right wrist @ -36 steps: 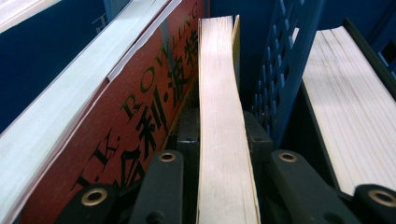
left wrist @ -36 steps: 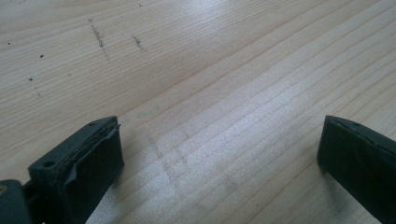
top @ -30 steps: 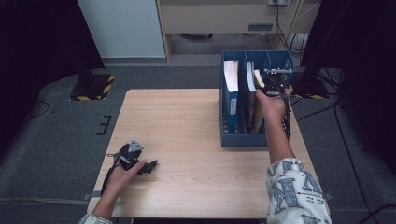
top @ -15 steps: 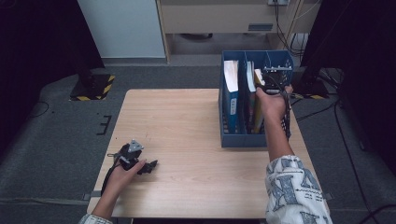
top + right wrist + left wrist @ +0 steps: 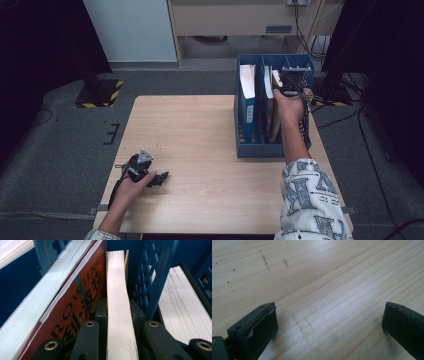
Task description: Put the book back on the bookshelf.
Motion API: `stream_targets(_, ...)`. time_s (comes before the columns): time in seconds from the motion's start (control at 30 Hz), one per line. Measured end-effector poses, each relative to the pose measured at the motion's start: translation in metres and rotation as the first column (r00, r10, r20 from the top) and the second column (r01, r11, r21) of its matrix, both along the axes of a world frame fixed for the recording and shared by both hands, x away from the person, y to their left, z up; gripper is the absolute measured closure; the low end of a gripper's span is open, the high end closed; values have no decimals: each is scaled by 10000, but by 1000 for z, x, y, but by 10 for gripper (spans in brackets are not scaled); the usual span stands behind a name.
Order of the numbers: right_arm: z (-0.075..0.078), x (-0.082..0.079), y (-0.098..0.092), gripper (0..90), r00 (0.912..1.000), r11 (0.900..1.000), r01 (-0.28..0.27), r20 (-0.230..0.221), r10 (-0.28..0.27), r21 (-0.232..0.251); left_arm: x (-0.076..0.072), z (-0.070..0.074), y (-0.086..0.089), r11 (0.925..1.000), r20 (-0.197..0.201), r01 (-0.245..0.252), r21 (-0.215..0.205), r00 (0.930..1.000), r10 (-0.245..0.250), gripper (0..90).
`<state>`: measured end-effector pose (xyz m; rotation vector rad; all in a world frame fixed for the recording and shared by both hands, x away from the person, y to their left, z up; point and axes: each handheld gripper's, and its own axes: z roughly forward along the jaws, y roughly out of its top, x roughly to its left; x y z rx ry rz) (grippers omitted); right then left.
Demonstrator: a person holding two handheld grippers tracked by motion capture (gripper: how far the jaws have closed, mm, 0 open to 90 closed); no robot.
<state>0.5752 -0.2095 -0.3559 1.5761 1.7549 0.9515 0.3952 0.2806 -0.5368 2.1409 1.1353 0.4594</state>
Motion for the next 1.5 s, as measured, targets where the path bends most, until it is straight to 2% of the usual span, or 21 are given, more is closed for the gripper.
stream_targets(0.37,-3,1,-1,738,10000,9999,-80,-59,80,91,0,0,0,10000,1,2,-3,10000,-2,0)
stream_targets(0.57,0,-4,-3,666,9992,9984,-389,51,387,412,0,0,0,10000,39,10,-37,10000,-10,0)
stream_targets(0.93,16,-36,-7,525,9959,9954,-895,172,890,329,0,0,0,10000,29,4,-24,10000,-4,0)
stream_targets(1.17,15,-56,-12,494,9933,9934,-1113,342,1103,267,0,0,0,10000,34,6,-24,10000,-6,0)
stream_targets(1.5,10,-75,-17,454,9914,9915,-1259,400,1246,328,0,0,0,10000,35,5,-20,10000,-5,0)
